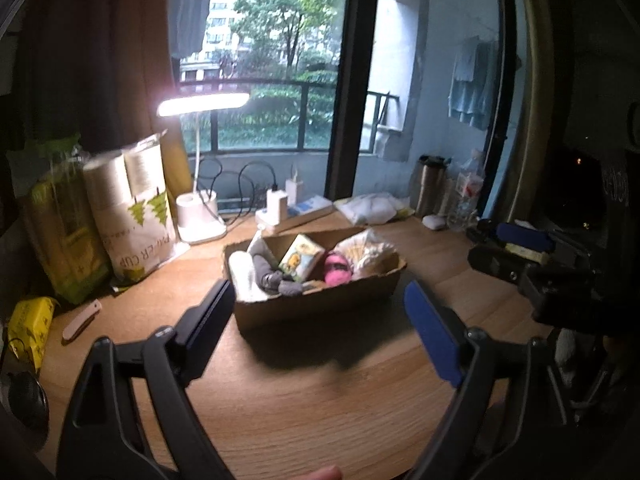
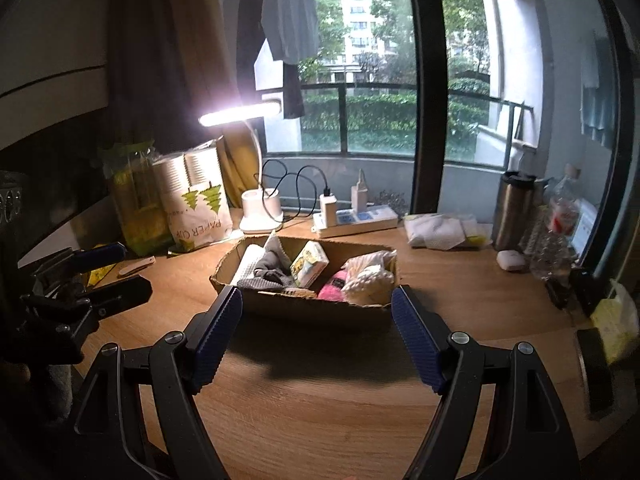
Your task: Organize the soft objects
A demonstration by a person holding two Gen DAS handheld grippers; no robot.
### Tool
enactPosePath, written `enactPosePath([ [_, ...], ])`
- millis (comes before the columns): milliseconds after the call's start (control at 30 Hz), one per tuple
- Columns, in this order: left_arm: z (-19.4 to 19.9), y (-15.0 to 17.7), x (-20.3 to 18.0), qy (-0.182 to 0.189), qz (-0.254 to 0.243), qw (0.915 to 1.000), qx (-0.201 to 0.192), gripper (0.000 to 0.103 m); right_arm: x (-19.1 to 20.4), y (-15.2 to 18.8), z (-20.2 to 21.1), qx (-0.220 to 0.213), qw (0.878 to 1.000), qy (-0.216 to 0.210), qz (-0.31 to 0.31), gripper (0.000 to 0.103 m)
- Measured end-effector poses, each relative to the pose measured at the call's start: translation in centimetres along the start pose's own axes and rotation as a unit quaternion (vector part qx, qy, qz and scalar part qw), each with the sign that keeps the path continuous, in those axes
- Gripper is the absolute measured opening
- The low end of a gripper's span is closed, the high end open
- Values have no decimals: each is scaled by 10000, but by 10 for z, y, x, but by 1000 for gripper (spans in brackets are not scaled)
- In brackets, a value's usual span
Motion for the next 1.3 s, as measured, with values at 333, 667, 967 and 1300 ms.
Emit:
enactPosePath([
  [333,41,-43,-12,-1,-253,9972,-708,92,-6,-29,46,-481,9983,322,76,80],
  [667,85,-86,-16,-84,-343,9892,-1423,102,-3,-59,94,-993,9931,574,227,93],
  [967,104,-104,-13,-275,-332,9850,-1670,102,-10,-78,122,-1336,9874,811,229,93],
  [1300,108,-109,-8,-283,-255,9825,-1823,102,-11,-81,128,-1434,9855,881,238,93],
])
Point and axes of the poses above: each gripper's, at about its wrist camera, not at the fingertips, and z roughly against the way its jaws point, x to its left, y to its underside, the point moved 6 cm from there along -z, roughly the way its jaws point, and after that the axes turned 4 degrees about -x, right-handed, at the moved point
